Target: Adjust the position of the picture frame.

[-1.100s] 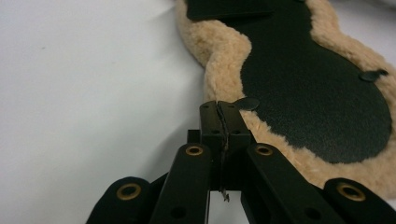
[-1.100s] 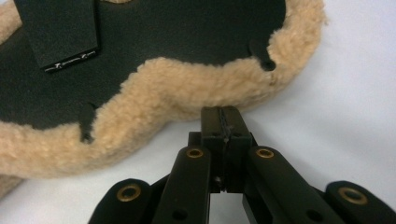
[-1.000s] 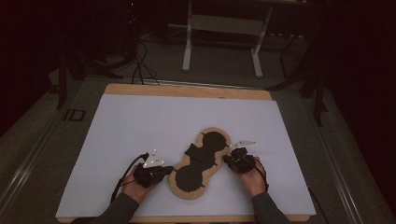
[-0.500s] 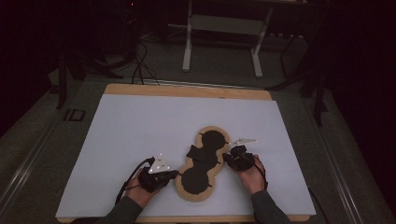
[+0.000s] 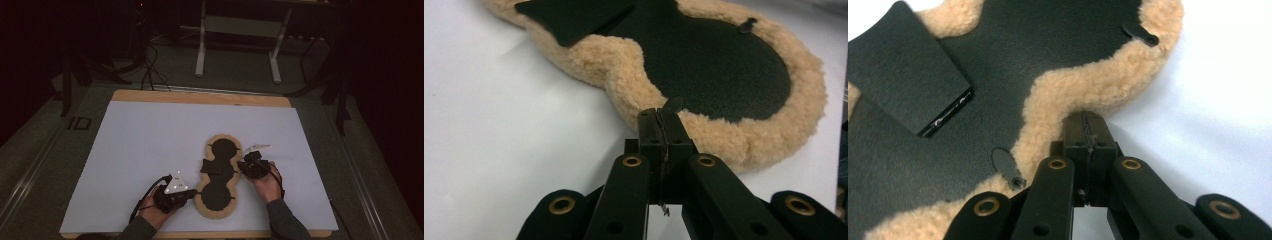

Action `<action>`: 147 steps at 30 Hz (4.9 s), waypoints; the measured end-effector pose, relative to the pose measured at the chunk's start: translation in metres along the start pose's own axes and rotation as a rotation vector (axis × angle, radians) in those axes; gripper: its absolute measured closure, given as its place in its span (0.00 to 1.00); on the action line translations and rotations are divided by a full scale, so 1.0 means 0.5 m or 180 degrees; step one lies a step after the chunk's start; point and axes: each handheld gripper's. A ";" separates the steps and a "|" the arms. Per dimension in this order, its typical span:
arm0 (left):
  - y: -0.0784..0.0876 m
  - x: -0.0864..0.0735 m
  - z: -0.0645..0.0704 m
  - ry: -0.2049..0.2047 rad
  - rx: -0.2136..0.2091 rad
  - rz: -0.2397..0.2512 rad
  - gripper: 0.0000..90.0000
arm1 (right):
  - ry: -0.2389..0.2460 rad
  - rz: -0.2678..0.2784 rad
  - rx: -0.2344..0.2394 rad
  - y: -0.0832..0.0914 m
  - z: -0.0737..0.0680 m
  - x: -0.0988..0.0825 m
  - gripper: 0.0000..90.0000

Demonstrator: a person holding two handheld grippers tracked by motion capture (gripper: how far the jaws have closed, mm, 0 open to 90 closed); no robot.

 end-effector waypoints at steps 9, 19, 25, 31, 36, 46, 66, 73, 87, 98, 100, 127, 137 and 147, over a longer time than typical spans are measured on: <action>-0.005 0.000 0.017 0.0004 -0.0047 0.0012 1.00 | 0.0070 -0.0068 -0.0019 -0.014 -0.006 0.018 1.00; -0.017 0.006 0.051 -0.0081 -0.0195 0.0069 1.00 | 0.0160 -0.0115 -0.0015 -0.041 -0.020 0.042 1.00; -0.020 0.006 0.059 -0.0113 -0.0214 0.0072 1.00 | 0.0166 -0.0135 -0.0004 -0.050 -0.026 0.050 1.00; -0.023 0.006 0.067 -0.0121 -0.0272 0.0080 1.00 | 0.0161 -0.0162 0.0016 -0.060 -0.034 0.058 1.00; -0.027 0.007 0.075 -0.0133 -0.0334 0.0077 1.00 | 0.0178 -0.0186 0.0054 -0.072 -0.046 0.068 1.00; -0.038 0.011 0.099 -0.0240 -0.0510 0.0065 1.00 | 0.0173 -0.0250 0.0254 -0.094 -0.077 0.084 1.00; 0.015 0.059 0.024 -0.0213 -0.0177 0.0298 1.00 | 0.0367 -0.0003 0.0511 0.011 -0.074 0.068 1.00; 0.019 0.081 -0.050 -0.0129 0.0112 0.0255 1.00 | 0.0407 0.0031 0.0617 0.051 -0.074 0.033 1.00; 0.002 0.094 -0.202 0.0300 0.0680 0.0189 1.00 | 0.0357 0.0007 0.0739 0.136 -0.051 -0.054 1.00; -0.022 0.084 -0.265 0.0522 0.0909 -0.0009 1.00 | 0.0338 -0.0079 0.0727 0.181 -0.040 -0.103 1.00; -0.025 0.079 -0.272 0.0573 0.0923 -0.0001 1.00 | 0.0337 -0.0115 0.0732 0.185 -0.039 -0.112 1.00; -0.057 0.053 -0.288 0.0593 0.0960 -0.0265 1.00 | 0.0713 -0.0483 0.1131 0.188 -0.097 -0.153 1.00; -0.052 0.044 -0.287 0.0712 0.0990 -0.0192 1.00 | 0.0489 -0.0432 0.1121 0.183 -0.076 -0.148 1.00; -0.016 0.018 -0.290 0.0869 0.0898 -0.0102 1.00 | 0.0249 -0.0370 0.0817 0.171 -0.038 -0.135 1.00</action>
Point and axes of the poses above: each handheld gripper's, and its own axes: y roughly backward along the jaws, x roughly out of its top, z roughly to its right, and after that the axes turned 13 degrees about z, right-handed
